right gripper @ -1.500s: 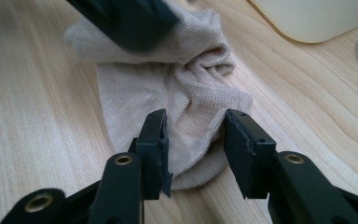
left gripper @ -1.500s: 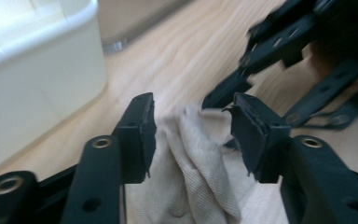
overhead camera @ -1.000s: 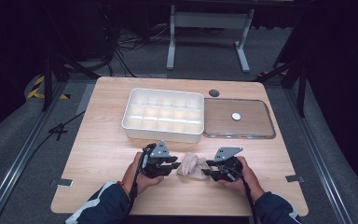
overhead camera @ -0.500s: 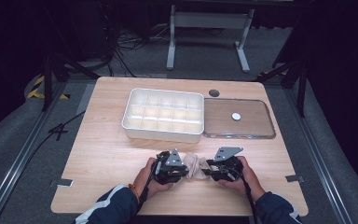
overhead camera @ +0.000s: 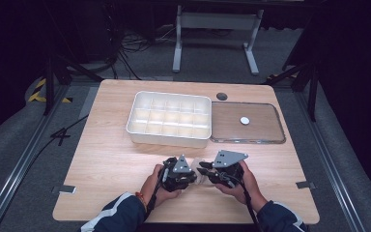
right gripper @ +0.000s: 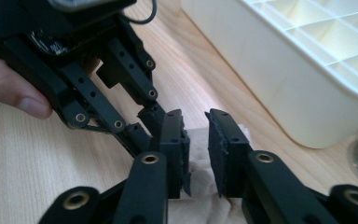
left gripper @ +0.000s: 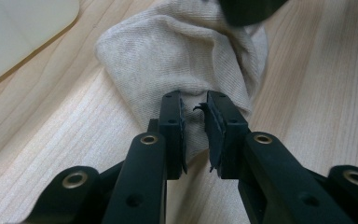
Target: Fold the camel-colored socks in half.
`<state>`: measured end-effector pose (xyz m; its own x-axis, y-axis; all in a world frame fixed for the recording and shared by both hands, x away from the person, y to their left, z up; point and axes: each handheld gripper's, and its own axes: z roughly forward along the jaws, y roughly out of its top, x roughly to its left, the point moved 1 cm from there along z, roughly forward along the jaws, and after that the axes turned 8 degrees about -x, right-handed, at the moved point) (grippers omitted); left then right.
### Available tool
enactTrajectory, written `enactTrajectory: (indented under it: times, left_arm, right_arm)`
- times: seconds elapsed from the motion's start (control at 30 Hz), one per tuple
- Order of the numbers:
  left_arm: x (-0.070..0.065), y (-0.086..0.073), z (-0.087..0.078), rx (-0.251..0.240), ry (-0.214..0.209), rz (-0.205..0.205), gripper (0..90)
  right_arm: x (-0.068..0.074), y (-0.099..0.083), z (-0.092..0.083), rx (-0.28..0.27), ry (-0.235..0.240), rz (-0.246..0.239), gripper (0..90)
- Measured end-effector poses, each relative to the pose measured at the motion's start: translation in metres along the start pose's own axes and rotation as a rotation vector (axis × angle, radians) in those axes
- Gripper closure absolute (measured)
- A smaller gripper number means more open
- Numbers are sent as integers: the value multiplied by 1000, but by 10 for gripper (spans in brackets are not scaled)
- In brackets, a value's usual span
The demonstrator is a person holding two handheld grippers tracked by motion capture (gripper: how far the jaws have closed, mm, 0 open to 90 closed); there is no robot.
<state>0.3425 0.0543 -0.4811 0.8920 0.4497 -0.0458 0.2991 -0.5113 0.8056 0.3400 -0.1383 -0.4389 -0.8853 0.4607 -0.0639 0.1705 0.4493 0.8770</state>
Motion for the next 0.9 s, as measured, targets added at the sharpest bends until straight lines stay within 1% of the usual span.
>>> enactTrajectory:
  times: [0.07,0.1,0.13,0.2,0.27,0.3,0.37,0.4,0.43,0.47,0.5,0.53,0.6,0.63,0.67,0.7,0.73,0.77,0.8,0.83,0.87,0.9]
  left_arm:
    - [-1,0,0,8,1,2,769]
    - [-1,0,0,8,1,2,768]
    - [-1,0,0,10,0,3,768]
    - [-1,0,0,13,2,7,768]
    - [-2,0,0,13,-4,-3,766]
    - [-2,0,0,14,-4,-2,765]
    - [-2,0,-2,20,-6,-2,760]
    - [-1,1,-2,24,-8,6,755]
    - [-1,1,-2,24,-8,6,744]
    - [-1,1,-4,29,-8,10,735]
    - [-1,0,-6,27,-6,-10,726]
    - [1,0,-8,31,-4,-22,712]
    - [2,-1,-9,23,-6,-30,635]
    - [7,-2,-13,5,13,-72,599]
    - [11,-4,-15,-8,33,-105,572]
    - [11,-4,-15,-8,33,-105,539]
    - [16,-5,-16,-20,44,-148,511]
    - [18,-5,-17,-10,55,-146,486]
    - [18,-5,-17,-10,55,-146,466]
    - [19,-6,-16,-19,58,-161,466]
    - [19,-6,-14,-18,44,-167,453]
    - [19,-6,-14,-18,44,-167,446]
  right_arm:
    - [1,-2,5,18,2,1,813]
    - [1,-2,5,18,2,1,813]
    - [3,-6,9,64,-3,-22,835]
    - [1,-10,10,97,-11,-26,845]
    - [-3,-16,10,137,-9,-19,847]
    - [-5,-20,10,157,-20,-22,851]
    - [-9,-27,10,186,-24,-33,856]
    - [-11,-30,10,188,-20,-19,857]
    - [-11,-30,10,188,-20,-19,857]
    - [-14,-33,8,183,-9,-1,857]
    - [-15,-33,7,185,-8,-7,857]
    - [-15,-33,7,187,-10,-10,857]
    - [-15,-34,7,185,-4,-10,857]
    - [-16,-35,7,183,-4,-6,858]
    - [-16,-35,7,177,-5,-1,858]
    - [-16,-36,7,174,-6,-3,859]
    - [-16,-37,7,169,-1,2,859]
    - [-16,-37,7,165,0,3,860]
    - [-16,-37,7,165,0,3,860]
    - [-16,-37,7,163,0,5,859]
    - [-16,-37,7,160,0,1,859]
    - [-16,-37,7,160,0,1,859]
